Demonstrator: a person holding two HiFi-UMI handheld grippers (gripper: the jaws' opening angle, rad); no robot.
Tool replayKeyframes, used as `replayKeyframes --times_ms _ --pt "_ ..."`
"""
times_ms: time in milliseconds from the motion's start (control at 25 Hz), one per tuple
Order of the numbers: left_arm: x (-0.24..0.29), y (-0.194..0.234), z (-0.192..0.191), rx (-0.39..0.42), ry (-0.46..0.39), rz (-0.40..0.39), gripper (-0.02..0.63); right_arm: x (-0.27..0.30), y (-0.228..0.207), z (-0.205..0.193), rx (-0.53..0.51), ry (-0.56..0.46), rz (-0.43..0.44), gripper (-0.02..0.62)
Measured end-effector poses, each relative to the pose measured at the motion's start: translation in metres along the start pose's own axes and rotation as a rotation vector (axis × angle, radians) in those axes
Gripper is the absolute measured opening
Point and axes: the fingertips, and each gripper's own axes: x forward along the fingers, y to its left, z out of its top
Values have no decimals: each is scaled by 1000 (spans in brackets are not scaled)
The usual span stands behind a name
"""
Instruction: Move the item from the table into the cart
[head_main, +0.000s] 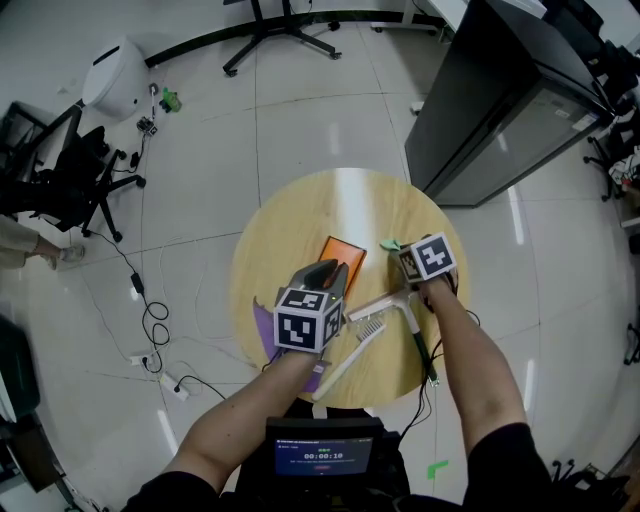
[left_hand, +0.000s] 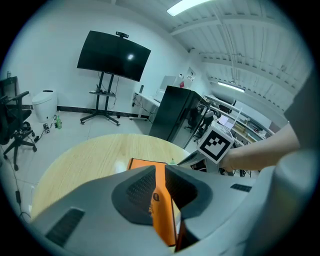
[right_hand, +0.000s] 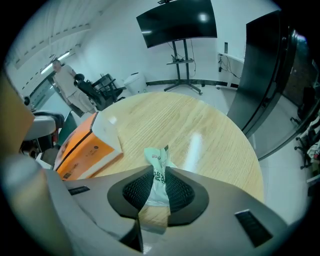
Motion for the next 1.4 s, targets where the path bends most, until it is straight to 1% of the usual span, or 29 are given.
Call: replayKeyframes --times_ms 80,160,240,360,440,600,720,800,920,1000,1080,1200,1400 --pt "-8 -3 3 9 -6 2 69 -6 2 -3 12 2 -3 48" --pt "-19 -9 9 27 -19 2 69 -15 0 -10 60 -5 -3 46" --pt "-33 -19 18 49 -39 -3 68 -33 2 -10 98 -49 2 44" --pt "-63 -42 34 78 -80 -24 69 -77 21 0 111 -157 6 44" --pt "-93 -64 46 92 -107 -59 67 -119 41 6 122 -245 -8 44" --pt "-158 -109 68 172 -171 -145 67 -219 92 16 128 -422 -76 44" --pt "-205 -134 72 234 -239 -208 50 -283 137 5 131 -523 -140 44" --pt "-236 -155 67 273 -262 -270 23 -326 166 -14 157 -583 -198 44" --pt "-283 -186 54 324 -271 -378 14 -389 209 -46 209 -682 -294 44" --pt "-310 -200 44 348 -274 -446 2 -426 240 -65 225 -757 -365 44" --pt "-333 -219 26 370 -267 -514 2 -463 271 -91 231 -826 -437 44" --pt "-374 -275 -14 408 -251 -615 0 -525 314 -160 259 -907 -527 44" --pt "-447 -397 -83 499 -258 -770 0 -621 378 -293 298 -1009 -661 44"
